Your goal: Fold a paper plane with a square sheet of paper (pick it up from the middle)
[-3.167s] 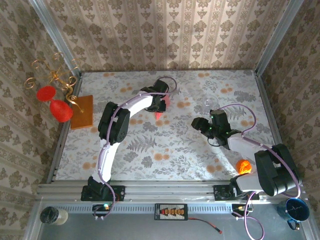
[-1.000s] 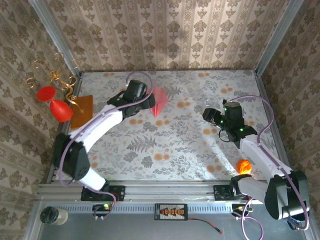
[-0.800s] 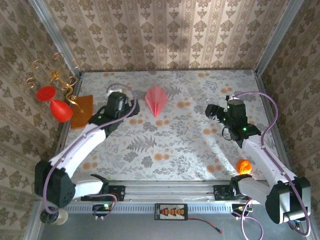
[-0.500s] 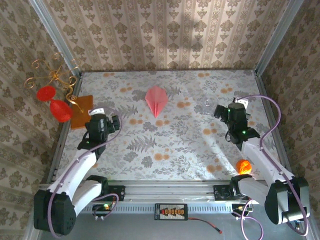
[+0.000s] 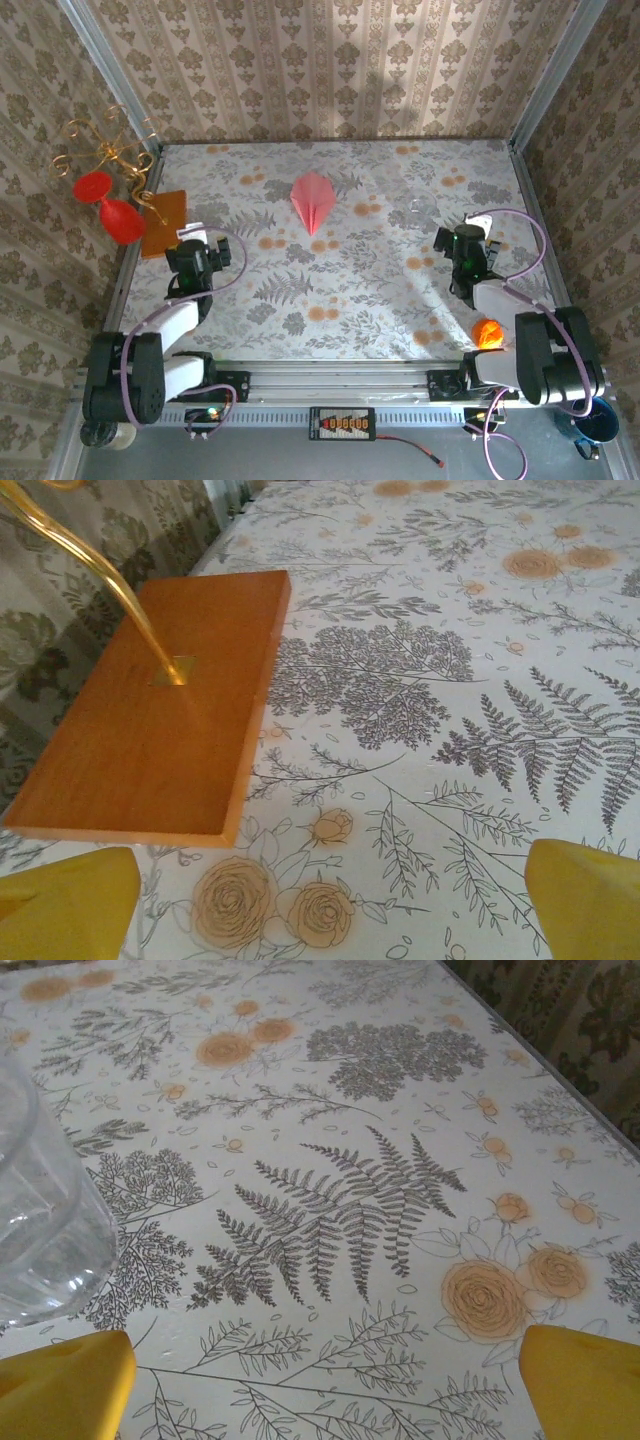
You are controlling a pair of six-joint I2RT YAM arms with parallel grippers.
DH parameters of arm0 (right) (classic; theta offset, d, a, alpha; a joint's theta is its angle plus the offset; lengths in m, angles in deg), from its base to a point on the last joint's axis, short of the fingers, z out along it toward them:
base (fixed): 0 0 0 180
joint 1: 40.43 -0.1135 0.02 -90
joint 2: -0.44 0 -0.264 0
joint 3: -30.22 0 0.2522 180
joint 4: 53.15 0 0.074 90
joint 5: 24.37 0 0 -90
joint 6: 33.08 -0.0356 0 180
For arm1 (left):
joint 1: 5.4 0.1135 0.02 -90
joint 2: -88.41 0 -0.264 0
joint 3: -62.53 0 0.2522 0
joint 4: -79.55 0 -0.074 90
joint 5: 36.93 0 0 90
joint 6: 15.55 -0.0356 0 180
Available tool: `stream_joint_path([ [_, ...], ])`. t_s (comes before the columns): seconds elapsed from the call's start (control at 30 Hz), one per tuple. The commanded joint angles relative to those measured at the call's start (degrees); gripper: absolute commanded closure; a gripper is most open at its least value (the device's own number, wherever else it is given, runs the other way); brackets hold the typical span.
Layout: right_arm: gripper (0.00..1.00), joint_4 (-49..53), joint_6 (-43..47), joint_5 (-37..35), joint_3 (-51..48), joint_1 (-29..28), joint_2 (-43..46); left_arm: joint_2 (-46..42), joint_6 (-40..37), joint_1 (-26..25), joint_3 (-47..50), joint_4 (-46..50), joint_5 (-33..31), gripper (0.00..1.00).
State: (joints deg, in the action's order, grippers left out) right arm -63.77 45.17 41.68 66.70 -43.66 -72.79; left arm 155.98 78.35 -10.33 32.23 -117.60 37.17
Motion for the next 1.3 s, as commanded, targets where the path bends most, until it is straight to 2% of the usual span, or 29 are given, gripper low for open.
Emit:
stream_joint_path([
  [0.0, 0.00, -14.27, 4.98, 3.63, -1.05, 0.45, -1.56, 2.90, -1.75, 2.48, 1.07, -12.55, 7.82, 0.00],
  [0.1, 0.00, -15.42, 6.89, 7.96, 0.13, 0.75, -3.61, 6.11, -2.28, 4.56, 0.02, -15.77, 12.90, 0.00],
  [0.27, 0.00, -23.09, 8.50, 14.21, 0.11, 1.38, -11.55, 11.50, -4.86, 5.94, -1.04, -20.94, 17.09, 0.00],
  [0.37, 0.00, -25.25, 8.92, 15.05, 0.00, 1.46, -13.98, 16.66, -4.97, 6.60, -1.16, -25.61, 19.48, 0.00],
  [0.5, 0.00, -24.98, 8.75, 14.99, 0.34, 1.47, -14.38, 21.69, -5.29, 6.51, -0.98, -31.15, 19.32, 0.00],
  [0.53, 0.00, -24.60, 8.76, 14.94, 0.39, 1.49, -14.34, 21.47, -5.50, 6.44, -1.89, -29.51, 19.40, 0.00],
  [0.6, 0.00, -24.50, 8.75, 14.89, 0.57, 1.49, -14.40, 21.09, -5.60, 5.24, -5.27, -21.83, 15.60, 0.00],
  [0.67, 0.00, -24.44, 8.76, 14.89, 0.69, 1.48, -14.40, 21.18, -7.00, 3.20, -6.37, -19.85, 12.09, 0.00],
  [0.97, 0.00, -24.41, 8.75, 14.89, 0.71, 1.50, -14.39, 21.18, -7.07, 3.28, -6.23, -20.29, 12.28, 0.00],
  [1.03, 0.00, -24.42, 8.74, 14.87, 0.66, 1.50, -14.40, 21.18, -8.45, 1.89, -5.56, -21.59, 11.41, 0.00],
  [1.13, 0.00, -24.41, 8.72, 14.90, 0.71, 1.47, -14.40, 21.08, -7.55, 3.67, -6.66, -19.26, 15.49, 0.00],
  [1.27, 0.00, -24.40, 8.75, 14.94, 0.67, 1.52, -14.40, 21.25, -7.55, 3.88, -6.67, -19.44, 15.90, 0.00],
])
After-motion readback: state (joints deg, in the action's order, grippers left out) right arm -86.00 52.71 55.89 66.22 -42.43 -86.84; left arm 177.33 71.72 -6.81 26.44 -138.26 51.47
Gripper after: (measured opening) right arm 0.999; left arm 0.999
